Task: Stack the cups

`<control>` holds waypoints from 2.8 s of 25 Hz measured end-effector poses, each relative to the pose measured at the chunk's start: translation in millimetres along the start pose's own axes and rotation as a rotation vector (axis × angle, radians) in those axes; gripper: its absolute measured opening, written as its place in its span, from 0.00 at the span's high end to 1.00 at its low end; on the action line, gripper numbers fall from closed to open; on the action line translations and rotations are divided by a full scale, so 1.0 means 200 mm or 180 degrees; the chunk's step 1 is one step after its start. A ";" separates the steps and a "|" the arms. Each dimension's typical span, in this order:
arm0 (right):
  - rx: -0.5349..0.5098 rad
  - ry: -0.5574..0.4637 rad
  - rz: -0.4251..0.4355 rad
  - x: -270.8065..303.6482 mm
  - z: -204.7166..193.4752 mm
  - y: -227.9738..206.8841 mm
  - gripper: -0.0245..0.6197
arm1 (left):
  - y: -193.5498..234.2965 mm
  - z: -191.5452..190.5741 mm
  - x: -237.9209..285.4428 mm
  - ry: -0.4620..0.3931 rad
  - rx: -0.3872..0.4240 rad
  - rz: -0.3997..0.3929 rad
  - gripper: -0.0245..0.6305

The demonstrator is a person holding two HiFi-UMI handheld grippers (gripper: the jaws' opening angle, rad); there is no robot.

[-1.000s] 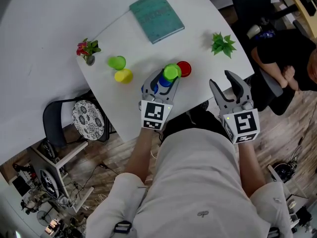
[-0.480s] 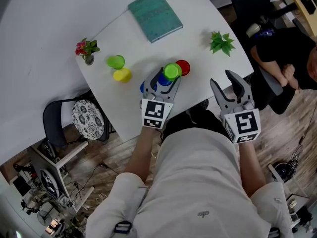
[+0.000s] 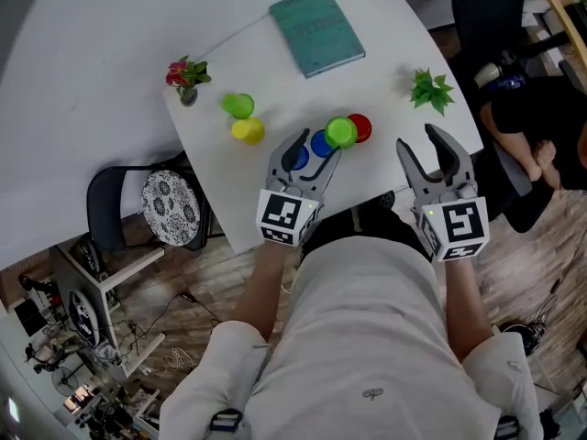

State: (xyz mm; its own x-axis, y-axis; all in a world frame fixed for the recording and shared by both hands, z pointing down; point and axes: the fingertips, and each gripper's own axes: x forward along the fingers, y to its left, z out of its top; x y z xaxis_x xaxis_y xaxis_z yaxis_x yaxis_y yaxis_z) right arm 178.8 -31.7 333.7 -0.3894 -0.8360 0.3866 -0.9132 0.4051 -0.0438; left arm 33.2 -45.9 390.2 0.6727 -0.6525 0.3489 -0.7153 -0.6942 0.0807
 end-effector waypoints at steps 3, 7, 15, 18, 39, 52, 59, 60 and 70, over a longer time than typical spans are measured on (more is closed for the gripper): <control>-0.0008 -0.0021 0.0054 0.04 0.03 0.04 0.62 | 0.09 0.00 -0.08 -0.0027 -0.0041 0.0191 0.57; -0.0035 0.0000 0.0100 0.08 0.04 0.09 0.62 | 0.23 -0.03 -0.19 -0.0046 -0.0097 0.0439 0.57; -0.0097 0.0100 0.0079 0.11 0.03 0.18 0.62 | 0.49 -0.15 -0.32 -0.0017 -0.0192 0.0771 0.57; -0.0132 0.0137 0.0063 0.12 0.04 0.22 0.62 | 0.54 -0.20 -0.34 0.0026 -0.0177 0.0799 0.57; -0.0171 0.0359 -0.0177 0.15 0.04 0.33 0.62 | 0.98 -0.45 -0.29 0.0313 -0.0140 0.0993 0.57; -0.0108 0.0374 -0.0276 0.13 0.02 0.33 0.62 | 1.01 -0.55 -0.25 0.0548 -0.0069 0.0939 0.59; -0.0106 0.0359 -0.0305 0.11 0.02 0.34 0.62 | 1.02 -0.56 -0.25 0.0575 -0.0032 0.0959 0.62; -0.0103 0.0357 -0.0309 0.11 0.02 0.34 0.62 | 1.02 -0.56 -0.25 0.0576 -0.0030 0.0957 0.62; -0.0046 0.0292 -0.0332 0.09 0.02 0.34 0.62 | 0.94 -0.47 -0.28 0.0520 0.0047 0.0841 0.63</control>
State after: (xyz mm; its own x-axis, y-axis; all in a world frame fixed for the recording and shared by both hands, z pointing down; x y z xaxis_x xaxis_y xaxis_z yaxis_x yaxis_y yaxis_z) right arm 108.5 -20.8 334.9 -0.2792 -0.8368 0.4709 -0.9461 0.3236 0.0141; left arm -155.7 -111.3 472.8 0.4234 -0.7544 0.5017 -0.8577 -0.5120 -0.0461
